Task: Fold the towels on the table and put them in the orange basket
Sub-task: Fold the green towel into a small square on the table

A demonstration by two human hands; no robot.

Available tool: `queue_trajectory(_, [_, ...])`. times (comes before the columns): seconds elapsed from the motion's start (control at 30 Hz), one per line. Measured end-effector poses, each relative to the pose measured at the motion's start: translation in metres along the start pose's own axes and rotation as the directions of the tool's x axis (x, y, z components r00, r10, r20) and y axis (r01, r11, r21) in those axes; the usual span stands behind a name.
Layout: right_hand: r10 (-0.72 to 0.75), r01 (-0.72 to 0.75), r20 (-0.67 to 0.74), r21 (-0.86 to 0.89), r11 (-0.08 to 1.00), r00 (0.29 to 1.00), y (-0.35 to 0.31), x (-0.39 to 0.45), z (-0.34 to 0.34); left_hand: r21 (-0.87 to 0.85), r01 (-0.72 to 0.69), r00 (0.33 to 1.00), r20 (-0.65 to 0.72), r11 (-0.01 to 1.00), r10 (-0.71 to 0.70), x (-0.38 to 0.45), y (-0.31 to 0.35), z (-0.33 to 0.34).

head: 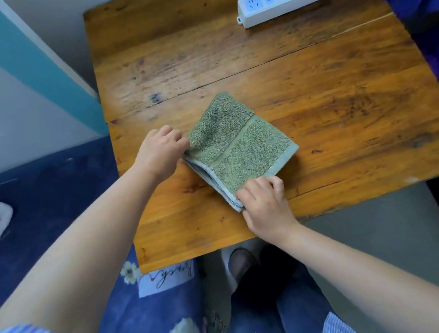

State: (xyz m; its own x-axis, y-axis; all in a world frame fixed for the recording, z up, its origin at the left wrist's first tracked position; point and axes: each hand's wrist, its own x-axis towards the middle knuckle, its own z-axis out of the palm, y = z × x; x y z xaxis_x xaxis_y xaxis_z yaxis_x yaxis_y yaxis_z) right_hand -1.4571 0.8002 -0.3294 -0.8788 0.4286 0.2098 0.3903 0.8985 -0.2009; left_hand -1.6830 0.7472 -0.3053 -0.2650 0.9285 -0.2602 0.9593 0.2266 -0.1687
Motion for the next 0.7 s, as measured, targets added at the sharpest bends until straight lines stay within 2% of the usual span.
queue_trajectory(0.1, [-0.028, 0.028, 0.051, 0.002, 1.000, 0.998, -0.001, -0.002, 0.006, 0.025, 0.162, 0.985, 0.059, 0.986, -0.163, -0.003, -0.002, 0.005])
queue_trajectory(0.17, [-0.041, 0.038, 0.094, 0.035, 0.999, 0.995, 0.000, -0.005, 0.008, -0.128, 0.329, 0.944, 0.077, 0.935, -0.322, -0.005, 0.001, 0.007])
queue_trajectory(0.2, [-0.053, 0.047, 0.104, 0.057, 0.997, 0.993, 0.002, -0.007, 0.009, -0.273, 0.430, 0.902, 0.090, 0.861, -0.422, -0.006, 0.004, 0.008])
queue_trajectory(0.23, [-0.062, 0.053, 0.107, 0.083, 0.995, 0.992, 0.004, -0.009, 0.009, -0.429, 0.511, 0.850, 0.123, 0.745, -0.512, -0.006, 0.007, 0.008])
queue_trajectory(0.3, [-0.086, 0.072, 0.097, 0.140, 0.987, 0.992, 0.011, -0.013, 0.007, -0.640, 0.563, 0.778, 0.198, 0.523, -0.596, -0.004, 0.014, 0.008])
queue_trajectory(0.33, [-0.101, 0.086, 0.087, 0.165, 0.983, 0.991, 0.014, -0.012, 0.004, -0.681, 0.559, 0.771, 0.217, 0.473, -0.598, -0.002, 0.017, 0.009])
queue_trajectory(0.47, [-0.048, 0.045, 0.004, 0.266, 0.963, 0.999, 0.035, 0.009, -0.010, -0.654, 0.557, 0.783, 0.207, 0.513, -0.586, 0.007, 0.030, 0.012])
queue_trajectory(0.6, [0.020, -0.009, -0.042, 0.248, 0.969, 0.999, 0.053, 0.054, -0.017, -0.676, 0.582, 0.742, 0.214, 0.452, -0.636, 0.014, 0.035, 0.019])
queue_trajectory(0.63, [0.028, -0.025, -0.007, 0.239, 0.971, 1.000, 0.056, 0.066, -0.015, -0.687, 0.586, 0.733, 0.224, 0.430, -0.642, 0.014, 0.035, 0.022])
queue_trajectory(0.7, [0.030, -0.066, 0.162, 0.223, 0.973, 0.986, 0.059, 0.094, -0.009, -0.709, 0.590, 0.719, 0.245, 0.386, -0.650, 0.013, 0.036, 0.027])
